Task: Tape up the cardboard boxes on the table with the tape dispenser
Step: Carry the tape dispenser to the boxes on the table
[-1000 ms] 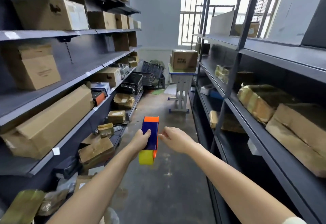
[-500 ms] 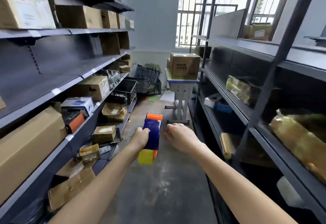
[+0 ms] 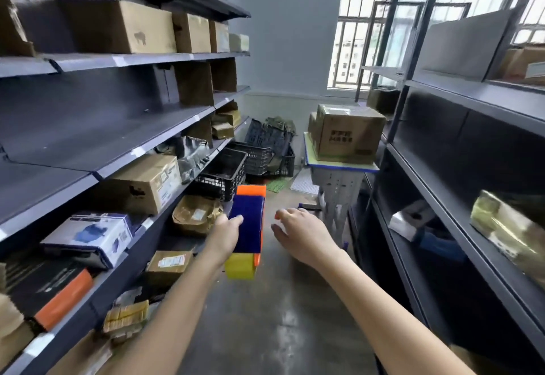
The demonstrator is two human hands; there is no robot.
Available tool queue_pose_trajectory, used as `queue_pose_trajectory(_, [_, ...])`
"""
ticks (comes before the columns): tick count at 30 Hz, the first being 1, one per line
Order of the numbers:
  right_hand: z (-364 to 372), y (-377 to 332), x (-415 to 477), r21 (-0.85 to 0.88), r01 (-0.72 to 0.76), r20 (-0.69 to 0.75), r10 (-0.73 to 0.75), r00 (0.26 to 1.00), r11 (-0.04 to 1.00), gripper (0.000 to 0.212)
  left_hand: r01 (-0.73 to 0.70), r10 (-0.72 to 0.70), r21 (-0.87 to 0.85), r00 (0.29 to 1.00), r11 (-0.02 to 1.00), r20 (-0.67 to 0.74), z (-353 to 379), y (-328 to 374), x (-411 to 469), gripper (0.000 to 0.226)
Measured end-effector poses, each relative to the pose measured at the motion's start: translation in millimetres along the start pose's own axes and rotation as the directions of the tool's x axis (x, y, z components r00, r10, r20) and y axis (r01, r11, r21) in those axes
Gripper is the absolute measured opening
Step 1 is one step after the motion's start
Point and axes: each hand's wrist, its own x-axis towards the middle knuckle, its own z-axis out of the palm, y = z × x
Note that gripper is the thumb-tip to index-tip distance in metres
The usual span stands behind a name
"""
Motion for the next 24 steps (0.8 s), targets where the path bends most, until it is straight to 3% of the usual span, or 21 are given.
queue_pose_trajectory(6, [46.0, 63.7, 138.4, 0.041, -0.033, -0.034, 0.034, 0.999, 0.999, 0.036, -0.018, 0.018, 0.005, 1.0, 1.0, -0.022, 29.1, 2.6, 159.5, 0.011])
queue_pose_trajectory(13, [84.1, 133.1, 332.4, 0.032, -0.11, -0.022, 0.11, 0.994, 0.993, 0.037, -0.061, 0.055, 0.061, 0.993, 0.996, 0.103, 68.8, 39.9, 370.3, 0.01])
queue_pose_trajectory(16, [85.5, 163.6, 404.2, -0.011, -0.144, -0.032, 0.143, 0.989, 0.99, 0.039, -0.082, 0.069, 0.097, 0.99, 0.992, 0.123, 88.1, 65.7, 450.2, 0.025])
queue_pose_trajectory(24, [125.9, 255.1, 590.9, -0.01, -0.214, -0.014, 0.214, 0.977, 0.977, 0.04, -0.06, 0.048, 0.095, 0.991, 0.994, 0.123, 124.1, 87.2, 651.0, 0.014])
